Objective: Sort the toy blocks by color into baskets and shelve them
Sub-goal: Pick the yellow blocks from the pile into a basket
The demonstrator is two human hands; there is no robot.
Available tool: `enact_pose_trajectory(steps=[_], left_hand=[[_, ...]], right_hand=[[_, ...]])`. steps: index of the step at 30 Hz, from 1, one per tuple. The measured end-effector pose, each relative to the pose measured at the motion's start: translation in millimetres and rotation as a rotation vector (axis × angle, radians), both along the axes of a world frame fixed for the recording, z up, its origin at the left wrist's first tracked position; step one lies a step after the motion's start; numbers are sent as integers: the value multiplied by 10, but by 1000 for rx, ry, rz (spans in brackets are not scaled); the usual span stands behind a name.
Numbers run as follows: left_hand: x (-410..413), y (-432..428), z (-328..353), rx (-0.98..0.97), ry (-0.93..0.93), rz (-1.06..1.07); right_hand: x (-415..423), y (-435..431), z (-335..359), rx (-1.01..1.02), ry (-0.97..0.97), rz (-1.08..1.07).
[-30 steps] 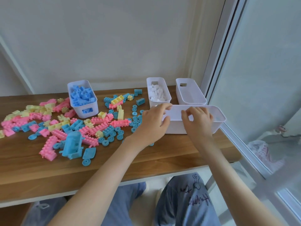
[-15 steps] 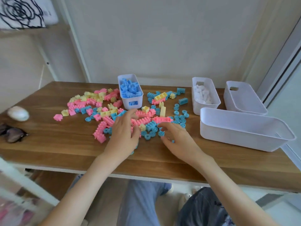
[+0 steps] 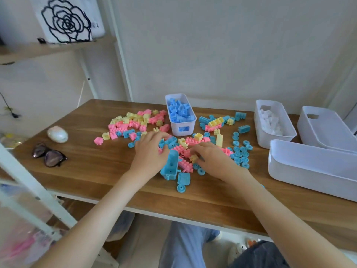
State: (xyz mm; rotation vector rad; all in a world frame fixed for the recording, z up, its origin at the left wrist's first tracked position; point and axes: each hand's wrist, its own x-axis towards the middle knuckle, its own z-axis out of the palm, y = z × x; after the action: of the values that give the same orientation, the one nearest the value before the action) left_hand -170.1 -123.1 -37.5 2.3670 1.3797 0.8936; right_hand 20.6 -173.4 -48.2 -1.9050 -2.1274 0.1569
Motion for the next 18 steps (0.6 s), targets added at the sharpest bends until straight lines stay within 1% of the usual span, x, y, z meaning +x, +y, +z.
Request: enact_pose_trajectory(steps=[3, 5, 8, 9, 11, 13, 15, 18], left_hand=[[216, 166, 76, -1, 114, -30], [375, 256, 137, -21, 243, 2], [603, 364, 189, -121, 429, 36], [681, 383, 185, -156, 493, 34], [773, 416, 162, -224, 590, 45], [853, 455, 148, -245, 651, 53], [894, 478, 159, -222, 709, 52], [903, 503, 155, -196, 732, 47]], right_hand=[[17, -12, -3, 32, -7, -20], [44, -87, 13, 119, 102, -44], [156, -225, 99, 346, 382, -111], [231, -253, 121, 417, 409, -159], [354, -270, 150, 505, 392, -266], [454, -282, 149, 498, 354, -356], [508, -258, 115, 450, 324, -386], [537, -136, 95, 346, 395, -422]])
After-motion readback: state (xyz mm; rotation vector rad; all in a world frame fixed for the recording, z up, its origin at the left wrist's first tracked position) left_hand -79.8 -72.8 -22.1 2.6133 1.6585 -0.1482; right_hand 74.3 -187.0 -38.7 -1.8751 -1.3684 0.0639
